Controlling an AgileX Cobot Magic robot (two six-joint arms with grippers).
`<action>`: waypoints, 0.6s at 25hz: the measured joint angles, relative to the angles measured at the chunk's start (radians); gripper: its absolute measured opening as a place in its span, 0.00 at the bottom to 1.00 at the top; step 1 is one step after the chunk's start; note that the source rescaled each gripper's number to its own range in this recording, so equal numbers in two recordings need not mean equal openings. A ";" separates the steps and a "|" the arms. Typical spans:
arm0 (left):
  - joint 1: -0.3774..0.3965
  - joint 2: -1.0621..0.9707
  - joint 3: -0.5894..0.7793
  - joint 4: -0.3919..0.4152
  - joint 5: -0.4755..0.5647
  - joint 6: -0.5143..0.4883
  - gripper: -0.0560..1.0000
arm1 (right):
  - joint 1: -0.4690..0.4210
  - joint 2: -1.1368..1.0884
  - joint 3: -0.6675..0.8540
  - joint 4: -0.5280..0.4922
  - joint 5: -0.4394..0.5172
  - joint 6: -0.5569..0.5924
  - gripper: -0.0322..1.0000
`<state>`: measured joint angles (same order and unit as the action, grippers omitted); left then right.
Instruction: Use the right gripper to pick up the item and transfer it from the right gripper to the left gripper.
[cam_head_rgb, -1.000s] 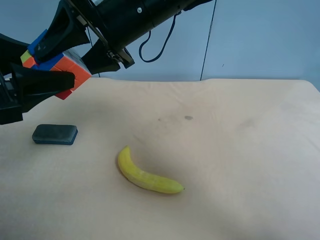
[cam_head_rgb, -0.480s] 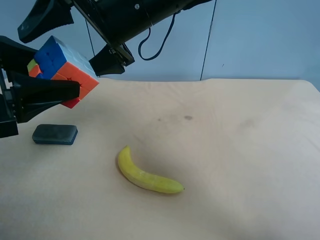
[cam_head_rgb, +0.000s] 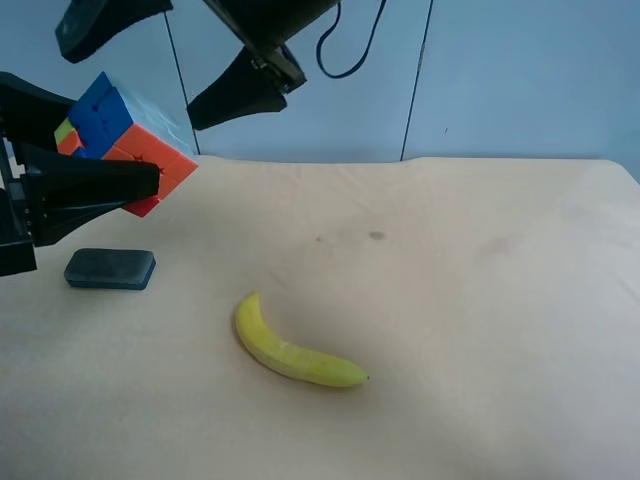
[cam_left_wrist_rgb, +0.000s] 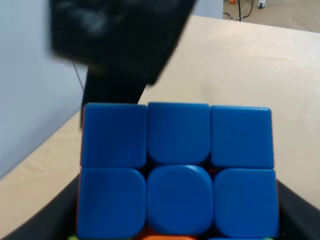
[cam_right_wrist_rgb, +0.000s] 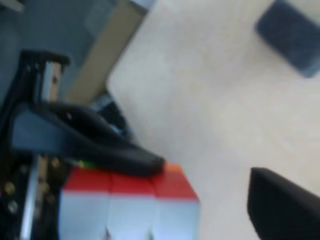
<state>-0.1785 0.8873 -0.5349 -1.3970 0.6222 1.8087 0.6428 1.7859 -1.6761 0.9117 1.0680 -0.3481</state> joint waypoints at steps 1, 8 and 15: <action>0.000 0.000 0.000 0.000 0.000 0.000 0.06 | 0.000 -0.021 0.000 -0.046 0.002 0.021 1.00; 0.000 0.000 0.000 0.001 0.000 0.000 0.05 | 0.000 -0.191 0.000 -0.482 0.045 0.176 1.00; 0.000 0.000 0.000 0.004 0.000 0.000 0.05 | 0.000 -0.333 0.007 -0.938 0.140 0.343 1.00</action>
<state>-0.1785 0.8873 -0.5349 -1.3933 0.6222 1.8087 0.6428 1.4526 -1.6690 -0.0264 1.2082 -0.0055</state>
